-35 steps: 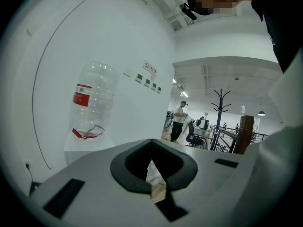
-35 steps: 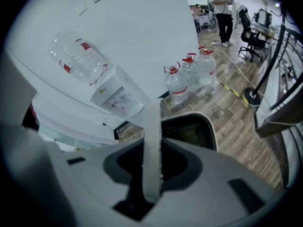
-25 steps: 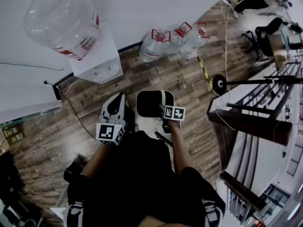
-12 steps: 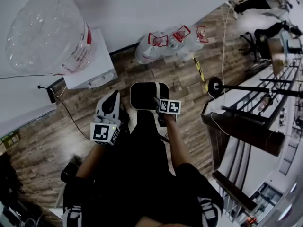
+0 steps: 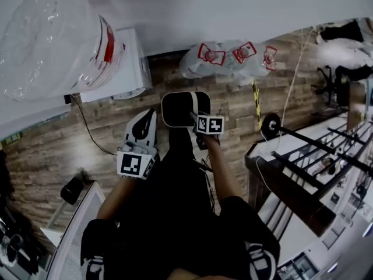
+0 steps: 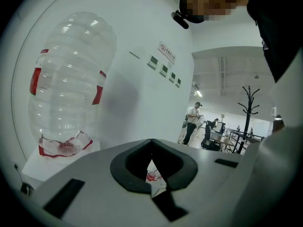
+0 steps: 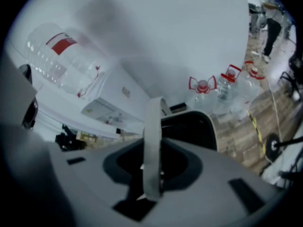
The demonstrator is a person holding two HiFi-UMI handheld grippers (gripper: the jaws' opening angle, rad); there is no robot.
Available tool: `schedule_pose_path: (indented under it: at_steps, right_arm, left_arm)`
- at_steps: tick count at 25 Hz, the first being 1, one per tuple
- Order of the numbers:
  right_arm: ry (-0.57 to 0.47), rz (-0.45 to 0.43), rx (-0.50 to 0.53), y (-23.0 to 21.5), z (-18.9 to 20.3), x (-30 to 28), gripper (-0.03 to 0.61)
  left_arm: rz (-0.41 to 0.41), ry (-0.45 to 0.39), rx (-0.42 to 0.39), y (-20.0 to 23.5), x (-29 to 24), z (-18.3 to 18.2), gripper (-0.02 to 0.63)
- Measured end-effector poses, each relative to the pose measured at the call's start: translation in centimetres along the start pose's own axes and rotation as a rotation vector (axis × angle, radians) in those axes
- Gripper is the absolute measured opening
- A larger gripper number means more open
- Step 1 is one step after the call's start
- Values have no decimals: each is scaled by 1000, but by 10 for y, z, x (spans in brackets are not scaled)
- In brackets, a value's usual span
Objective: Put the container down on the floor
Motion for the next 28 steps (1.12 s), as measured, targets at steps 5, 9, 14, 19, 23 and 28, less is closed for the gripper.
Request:
schedule_pose_path:
  at_steps: [5,9,14,19,23,28]
  right_arm:
    - [67,-20,57,-17,-33,-29,117]
    - [107,-28,89,-29,-47,-51,117]
    - [144,-36,140,-41,-60,-90,118]
    - [147,-40,179,-50,-69,-132,118]
    - [143,-45,163,-58,-73,-160,118]
    - [127,-49,127,-68,-82,-198,118]
  left_arm:
    - [-79,1,42,8,-40,-1,28]
    - [-138,-8,26,11,-57,-1,28]
    - [-173,-4,65,20,-75,7,28]
    - [-162,19,68,25,-87,26,28]
    - [-166,39,76,28,-93,41,28]
    - [-169,45,73,36,-101,58,28]
Point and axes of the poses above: the fingertips, and each gripper's own axes: x backward along the fingers, y to its left, z out of its underside, the point moved 1 cm from there along x, backward along the fingers, and after that the axes turned 1 degree about -z, right-handed, at the moved point
